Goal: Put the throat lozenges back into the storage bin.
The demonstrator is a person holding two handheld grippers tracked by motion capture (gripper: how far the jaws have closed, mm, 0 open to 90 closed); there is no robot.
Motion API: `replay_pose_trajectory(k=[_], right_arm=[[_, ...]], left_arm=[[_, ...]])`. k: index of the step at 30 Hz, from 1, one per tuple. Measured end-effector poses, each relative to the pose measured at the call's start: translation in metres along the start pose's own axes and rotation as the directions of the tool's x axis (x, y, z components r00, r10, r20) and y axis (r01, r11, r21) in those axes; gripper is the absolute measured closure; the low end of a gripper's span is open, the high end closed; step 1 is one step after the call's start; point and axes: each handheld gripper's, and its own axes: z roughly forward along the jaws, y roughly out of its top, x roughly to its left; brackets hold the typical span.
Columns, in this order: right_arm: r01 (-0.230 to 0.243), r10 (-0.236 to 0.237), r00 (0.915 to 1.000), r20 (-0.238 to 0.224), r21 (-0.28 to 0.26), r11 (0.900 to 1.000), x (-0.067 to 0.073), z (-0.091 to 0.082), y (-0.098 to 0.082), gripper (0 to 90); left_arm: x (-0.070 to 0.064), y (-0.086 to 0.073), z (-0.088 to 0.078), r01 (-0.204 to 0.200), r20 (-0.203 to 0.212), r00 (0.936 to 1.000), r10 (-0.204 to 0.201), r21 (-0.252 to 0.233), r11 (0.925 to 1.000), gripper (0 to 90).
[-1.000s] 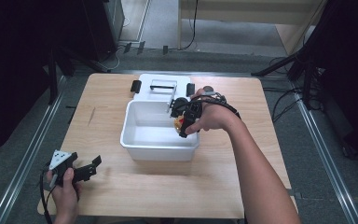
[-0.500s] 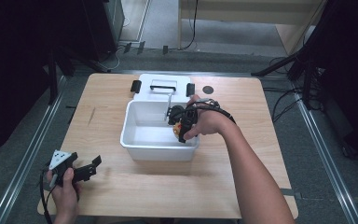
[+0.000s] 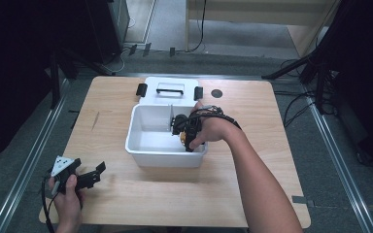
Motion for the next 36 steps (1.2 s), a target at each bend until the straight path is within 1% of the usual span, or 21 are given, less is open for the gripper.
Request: replay_pose_trajectory(k=[4, 8, 10, 12, 13, 14, 16, 17, 20, 22, 24, 25, 26, 27, 28, 29, 30, 31, 32, 34, 36], right_arm=[[0.002, -0.002, 0.9999, 0.01, 0.016, 1.0, 0.001, 0.001, 0.001, 20.0], [-0.003, 0.003, 0.9999, 0.015, 0.005, 1.0, 0.002, 0.001, 0.001, 18.5], [-0.011, 0.011, 0.9996, 0.027, -0.003, 1.0, 0.002, -0.001, 0.001, 18.9], [-0.004, 0.005, 0.9993, 0.037, -0.023, 1.0, 0.001, -0.002, 0.0, 21.7], [0.002, 0.0, 0.9989, 0.046, -0.036, 0.999, 0.001, -0.005, -0.001, 28.6], [0.002, 0.0, 0.9989, 0.046, -0.036, 0.999, 0.001, -0.005, -0.001, 28.6], [0.014, -0.011, 0.9988, 0.047, -0.062, 0.998, 0.002, -0.008, -0.002, 34.6], [0.018, -0.015, 0.9989, 0.044, -0.07, 0.997, 0.001, -0.01, -0.003, 35.6], [0.004, -0.001, 0.9994, 0.035, -0.094, 0.996, -0.001, -0.014, -0.004, 35.9], [-0.019, 0.022, 0.9994, 0.026, -0.103, 0.995, -0.001, -0.018, -0.006, 35.8], [-0.024, 0.027, 0.9993, 0.024, -0.121, 0.992, -0.002, -0.022, -0.008, 34.4], [-0.042, 0.045, 0.9988, 0.02, -0.129, 0.991, -0.002, -0.027, -0.011, 30.7], [-0.046, 0.05, 0.9984, 0.024, -0.134, 0.99, -0.002, -0.029, -0.012, 24.7], [-0.059, 0.064, 0.9974, 0.033, -0.133, 0.989, -0.003, -0.031, -0.013, 15.5], [-0.059, 0.064, 0.9974, 0.033, -0.133, 0.989, -0.003, -0.031, -0.013, 15.5], [-0.095, 0.102, 0.9937, 0.047, -0.125, 0.988, -0.004, -0.035, -0.015, 12.7], [-0.095, 0.102, 0.9937, 0.047, -0.125, 0.988, -0.004, -0.035, -0.015, 12.7], [-0.096, 0.106, 0.9922, 0.067, -0.133, 0.986, -0.003, -0.038, -0.017, 11.0], [-0.099, 0.11, 0.9912, 0.073, -0.14, 0.985, -0.003, -0.04, -0.019, 8.0], [-0.122, 0.13, 0.9905, 0.044, -0.158, 0.98, -0.003, -0.046, -0.022, 2.0], [-0.142, 0.152, 0.9876, 0.04, -0.179, 0.973, -0.005, -0.052, -0.025, 0.0]], left_arm=[[0.0, 0.0, 0.0, 0.0, 0.0, 1.0, 0.0, 0.0, 1.0, 0.2], [0.0, 0.0, 0.0, 0.002, 0.001, 1.0, -0.002, 0.001, 1.0, 0.1], [0.0, 0.0, 0.0, 0.002, 0.0, 1.0, -0.002, 0.001, 1.0, 0.2], [0.0, 0.0, 0.0, 0.001, 0.0, 1.0, -0.001, 0.001, 1.0, 0.1], [0.0, 0.0, 0.0, 0.001, 0.0, 1.0, -0.001, 0.001, 1.0, 0.1], [0.0, 0.0, 0.0, 0.001, 0.0, 1.0, -0.001, 0.001, 1.0, 0.1], [0.0, 0.0, 0.0, 0.001, 0.0, 1.0, -0.001, 0.001, 1.0, 0.1], [0.0, 0.0, 0.0, 0.001, 0.0, 1.0, -0.001, 0.001, 1.0, 0.1], [0.0, 0.0, 0.0, 0.001, -0.001, 1.0, -0.001, 0.0, 1.0, 0.1], [0.0, 0.0, 0.0, 0.0, -0.002, 1.0, 0.0, 0.0, 1.0, 0.1], [0.0, 0.0, 0.0, 0.002, -0.003, 1.0, -0.002, -0.001, 1.0, 0.2], [0.0, 0.0, 0.0, 0.003, -0.004, 1.0, -0.003, -0.002, 1.0, 0.1], [0.0, 0.0, 0.0, 0.001, -0.005, 1.0, -0.001, -0.002, 1.0, 0.1], [0.0, 0.0, 0.001, -0.001, -0.006, 1.0, 0.001, -0.002, 1.0, 0.1], [0.0, 0.0, 0.001, 0.001, -0.006, 1.0, -0.001, -0.002, 1.0, 0.1], [0.0, 0.0, 0.001, -0.001, -0.006, 1.0, 0.001, -0.002, 1.0, 0.1], [0.0, 0.0, 0.001, -0.001, -0.006, 1.0, 0.001, -0.002, 1.0, 0.1], [0.0, 0.0, 0.001, 0.001, -0.007, 1.0, -0.001, -0.002, 1.0, 0.1], [0.0, 0.0, 0.001, -0.001, -0.007, 1.0, 0.001, -0.002, 1.0, 0.2], [-0.001, 0.0, 0.001, 0.0, -0.008, 1.0, 0.0, -0.002, 1.0, 0.2], [-0.001, 0.0, 0.001, -0.002, -0.008, 1.0, 0.002, -0.001, 1.0, 0.1]])
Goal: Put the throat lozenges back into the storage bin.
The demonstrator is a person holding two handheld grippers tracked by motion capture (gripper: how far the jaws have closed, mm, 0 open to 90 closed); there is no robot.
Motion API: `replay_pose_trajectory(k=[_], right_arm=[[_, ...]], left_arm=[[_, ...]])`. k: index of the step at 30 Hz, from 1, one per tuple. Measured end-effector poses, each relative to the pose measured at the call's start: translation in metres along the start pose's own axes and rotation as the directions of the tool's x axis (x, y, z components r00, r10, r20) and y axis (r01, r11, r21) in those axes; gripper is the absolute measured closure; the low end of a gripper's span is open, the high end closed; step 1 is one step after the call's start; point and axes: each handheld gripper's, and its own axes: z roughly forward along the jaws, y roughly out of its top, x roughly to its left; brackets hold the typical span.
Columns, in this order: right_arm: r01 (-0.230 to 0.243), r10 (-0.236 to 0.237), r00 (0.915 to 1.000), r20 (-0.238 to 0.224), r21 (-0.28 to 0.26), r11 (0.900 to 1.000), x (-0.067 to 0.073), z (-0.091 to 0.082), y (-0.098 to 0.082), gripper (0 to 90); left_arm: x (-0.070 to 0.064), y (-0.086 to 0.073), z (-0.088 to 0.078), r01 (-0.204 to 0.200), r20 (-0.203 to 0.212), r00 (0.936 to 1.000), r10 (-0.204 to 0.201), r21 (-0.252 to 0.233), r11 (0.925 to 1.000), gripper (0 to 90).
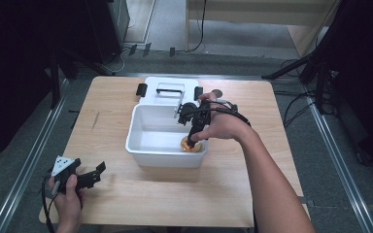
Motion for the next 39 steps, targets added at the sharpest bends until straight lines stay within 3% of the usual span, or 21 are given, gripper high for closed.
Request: replay_pose_trajectory(k=[4, 7, 14, 24, 25, 26, 29, 32, 36, 38, 39], right_arm=[[-0.038, 0.038, 0.9993, 0.004, -0.03, 0.999, -0.003, -0.013, -0.006, 0.0], [-0.067, 0.068, 0.9971, 0.033, -0.034, 0.997, -0.004, -0.023, -0.013, 0.0], [-0.11, 0.112, 0.9924, 0.05, -0.045, 0.993, -0.005, -0.036, -0.03, 0.0], [-0.226, 0.233, 0.971, 0.054, -0.114, 0.967, -0.012, -0.046, -0.072, 0.0], [-0.252, 0.26, 0.9644, 0.046, -0.132, 0.959, -0.013, -0.046, -0.081, 0.0], [-0.252, 0.26, 0.9644, 0.046, -0.132, 0.959, -0.013, -0.046, -0.081, 0.0], [-0.3, 0.311, 0.9494, 0.045, -0.16, 0.94, -0.013, -0.046, -0.094, 0.0], [-0.346, 0.362, 0.931, 0.046, -0.203, 0.916, -0.011, -0.044, -0.107, 0.0], [-0.395, 0.422, 0.9056, 0.046, -0.272, 0.878, -0.009, -0.039, -0.126, 0.0], [-0.408, 0.44, 0.8973, 0.036, -0.313, 0.858, -0.008, -0.035, -0.137, 0.0], [-0.425, 0.461, 0.8868, 0.028, -0.34, 0.839, -0.005, -0.031, -0.146, 0.0]], left_arm=[[0.0, 0.0, 0.0, 0.001, -0.002, 1.0, -0.001, 0.001, 1.0, 0.1], [0.0, 0.0, 0.0, 0.0, -0.002, 1.0, 0.0, 0.003, 1.0, 0.1], [0.0, 0.0, 0.0, -0.001, -0.002, 1.0, 0.001, 0.001, 1.0, 0.1], [-0.001, 0.0, 0.0, -0.003, -0.006, 1.0, 0.003, -0.002, 1.0, 0.1], [-0.001, 0.0, 0.0, -0.004, -0.005, 1.0, 0.004, -0.001, 1.0, 0.2], [-0.001, 0.0, 0.0, -0.006, -0.005, 1.0, 0.006, 0.001, 1.0, 0.2], [0.0, 0.0, 0.0, -0.006, -0.005, 1.0, 0.006, 0.001, 1.0, 0.1], [-0.001, 0.0, 0.0, -0.007, -0.006, 1.0, 0.007, 0.002, 1.0, 0.1], [-0.001, 0.0, 0.0, -0.005, -0.005, 1.0, 0.005, 0.001, 1.0, 0.2], [-0.001, 0.0, -0.001, -0.004, -0.005, 1.0, 0.004, 0.0, 1.0, 0.1], [-0.001, 0.0, 0.0, -0.005, -0.006, 1.0, 0.005, -0.001, 1.0, 0.1]])
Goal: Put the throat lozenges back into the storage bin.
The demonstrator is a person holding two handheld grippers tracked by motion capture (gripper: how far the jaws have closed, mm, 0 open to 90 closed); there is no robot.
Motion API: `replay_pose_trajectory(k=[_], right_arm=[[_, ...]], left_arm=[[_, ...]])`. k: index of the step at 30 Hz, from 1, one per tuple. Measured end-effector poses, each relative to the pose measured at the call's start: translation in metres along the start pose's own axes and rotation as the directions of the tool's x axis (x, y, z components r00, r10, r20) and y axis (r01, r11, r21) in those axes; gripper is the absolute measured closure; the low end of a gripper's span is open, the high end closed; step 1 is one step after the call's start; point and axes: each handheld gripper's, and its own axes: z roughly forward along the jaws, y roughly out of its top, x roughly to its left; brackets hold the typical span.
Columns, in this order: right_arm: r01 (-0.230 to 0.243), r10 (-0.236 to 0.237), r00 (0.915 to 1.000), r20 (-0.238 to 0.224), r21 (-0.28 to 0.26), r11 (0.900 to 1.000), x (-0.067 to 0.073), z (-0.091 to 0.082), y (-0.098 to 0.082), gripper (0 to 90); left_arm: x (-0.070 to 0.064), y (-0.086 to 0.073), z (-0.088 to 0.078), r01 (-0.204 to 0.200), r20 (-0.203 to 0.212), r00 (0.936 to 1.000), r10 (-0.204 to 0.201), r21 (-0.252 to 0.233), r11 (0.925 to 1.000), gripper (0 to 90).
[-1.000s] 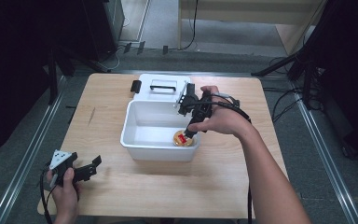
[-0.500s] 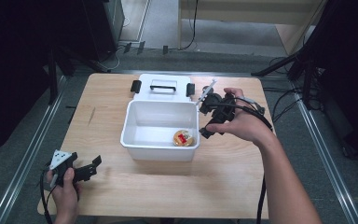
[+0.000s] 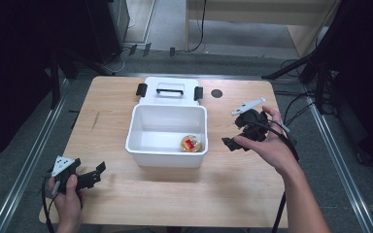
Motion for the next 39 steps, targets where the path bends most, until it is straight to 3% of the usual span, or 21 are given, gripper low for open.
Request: replay_pose_trajectory(k=[2, 8, 14, 17, 18, 19, 20, 22, 29, 30, 33, 39], right_arm=[[-0.003, 0.003, 0.9999, 0.011, -0.019, 1.0, -0.001, 0.001, -0.005, 0.0], [-0.08, 0.086, 0.9948, 0.055, -0.096, 0.992, -0.002, 0.006, -0.036, 0.0], [-0.146, 0.156, 0.9866, 0.048, -0.168, 0.975, -0.001, 0.015, -0.073, 0.0], [-0.165, 0.176, 0.9832, 0.048, -0.183, 0.969, -0.001, 0.017, -0.083, 0.0], [-0.181, 0.195, 0.9795, 0.051, -0.198, 0.963, -0.001, 0.02, -0.093, 0.0], [-0.181, 0.195, 0.9795, 0.051, -0.198, 0.963, -0.001, 0.02, -0.093, 0.0], [-0.201, 0.218, 0.9739, 0.064, -0.207, 0.958, -0.001, 0.024, -0.102, 0.0], [-0.212, 0.23, 0.9707, 0.07, -0.204, 0.956, -0.002, 0.025, -0.107, 0.0], [-0.278, 0.301, 0.9509, 0.074, -0.22, 0.935, -0.004, 0.037, -0.142, 0.0], [-0.295, 0.317, 0.946, 0.065, -0.229, 0.927, -0.004, 0.038, -0.151, 0.0], [-0.299, 0.323, 0.9442, 0.067, -0.24, 0.924, -0.004, 0.039, -0.16, 0.0], [-0.328, 0.354, 0.9335, 0.054, -0.271, 0.905, -0.004, 0.035, -0.182, 0.1]], left_arm=[[0.0, 0.0, 0.0, -0.001, 0.0, 1.0, 0.001, 0.001, 1.0, 0.1], [0.0, 0.0, 0.0, -0.002, -0.001, 1.0, 0.002, 0.0, 1.0, 0.1], [0.0, 0.0, 0.0, -0.003, -0.001, 1.0, 0.003, 0.0, 1.0, 0.1], [0.0, 0.0, 0.0, -0.005, -0.001, 1.0, 0.005, 0.0, 1.0, 0.1], [0.0, 0.0, 0.0, -0.003, -0.001, 1.0, 0.003, -0.001, 1.0, 0.1], [0.0, 0.0, 0.0, -0.003, -0.002, 1.0, 0.003, -0.001, 1.0, 0.1], [0.0, 0.0, 0.0, -0.003, -0.001, 1.0, 0.003, 0.0, 1.0, 0.1], [0.0, 0.0, 0.0, -0.003, -0.002, 1.0, 0.003, 0.0, 1.0, 0.1], [-0.001, 0.0, 0.0, -0.009, -0.002, 1.0, 0.009, 0.0, 1.0, 0.1], [-0.001, 0.0, 0.0, -0.01, -0.002, 0.9999, 0.01, 0.0, 0.9999, 0.1], [-0.001, 0.0, 0.0, -0.011, -0.003, 0.9999, 0.011, -0.001, 0.9999, 0.1], [-0.002, 0.0, -0.001, -0.015, -0.006, 0.9999, 0.015, -0.007, 0.9999, 0.1]])
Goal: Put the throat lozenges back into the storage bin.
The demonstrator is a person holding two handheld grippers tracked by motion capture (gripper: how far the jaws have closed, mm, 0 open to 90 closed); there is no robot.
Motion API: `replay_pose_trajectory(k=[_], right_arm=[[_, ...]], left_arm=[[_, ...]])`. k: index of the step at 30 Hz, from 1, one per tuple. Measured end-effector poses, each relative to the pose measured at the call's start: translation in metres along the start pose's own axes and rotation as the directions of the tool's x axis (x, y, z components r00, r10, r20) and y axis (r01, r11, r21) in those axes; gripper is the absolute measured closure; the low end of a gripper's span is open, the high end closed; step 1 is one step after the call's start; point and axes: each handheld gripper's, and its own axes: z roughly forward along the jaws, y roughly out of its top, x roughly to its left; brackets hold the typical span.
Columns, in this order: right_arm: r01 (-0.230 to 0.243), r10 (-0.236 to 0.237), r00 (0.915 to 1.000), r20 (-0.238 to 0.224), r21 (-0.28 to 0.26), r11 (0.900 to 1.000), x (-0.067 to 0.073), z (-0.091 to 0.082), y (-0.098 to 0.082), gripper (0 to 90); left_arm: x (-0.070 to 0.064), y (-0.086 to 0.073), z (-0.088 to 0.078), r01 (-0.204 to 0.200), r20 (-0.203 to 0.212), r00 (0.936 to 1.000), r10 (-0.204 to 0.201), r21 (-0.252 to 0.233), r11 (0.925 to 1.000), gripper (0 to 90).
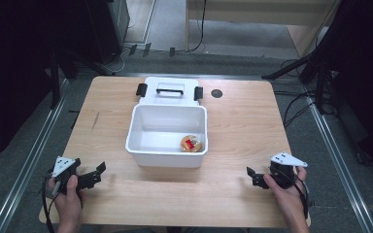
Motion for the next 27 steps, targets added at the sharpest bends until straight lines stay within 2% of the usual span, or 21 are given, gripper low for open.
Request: replay_pose_trajectory(k=[5, 12, 19, 27], right_arm=[[-0.015, 0.015, 0.9998, 0.014, 0.0, 1.0, -0.009, -0.007, -0.016, 0.4], [-0.021, 0.021, 0.9995, 0.024, -0.02, 1.0, -0.017, -0.018, -0.026, 0.5], [-0.052, 0.055, 0.9973, 0.049, -0.063, 0.997, -0.03, -0.036, -0.041, 0.5], [-0.085, 0.091, 0.9945, 0.053, -0.096, 0.992, -0.038, -0.048, -0.053, 0.5]], left_arm=[[-0.001, 0.0, 0.0, -0.004, 0.0, 1.0, 0.004, -0.001, 1.0, 0.1], [-0.002, 0.0, 0.0, -0.009, -0.003, 1.0, 0.009, -0.002, 1.0, 0.1], [-0.002, 0.0, 0.0, -0.02, -0.005, 0.9998, 0.02, -0.001, 0.9998, 0.1], [-0.003, 0.0, 0.0, -0.025, -0.007, 0.9997, 0.025, -0.001, 0.9997, 0.2]])
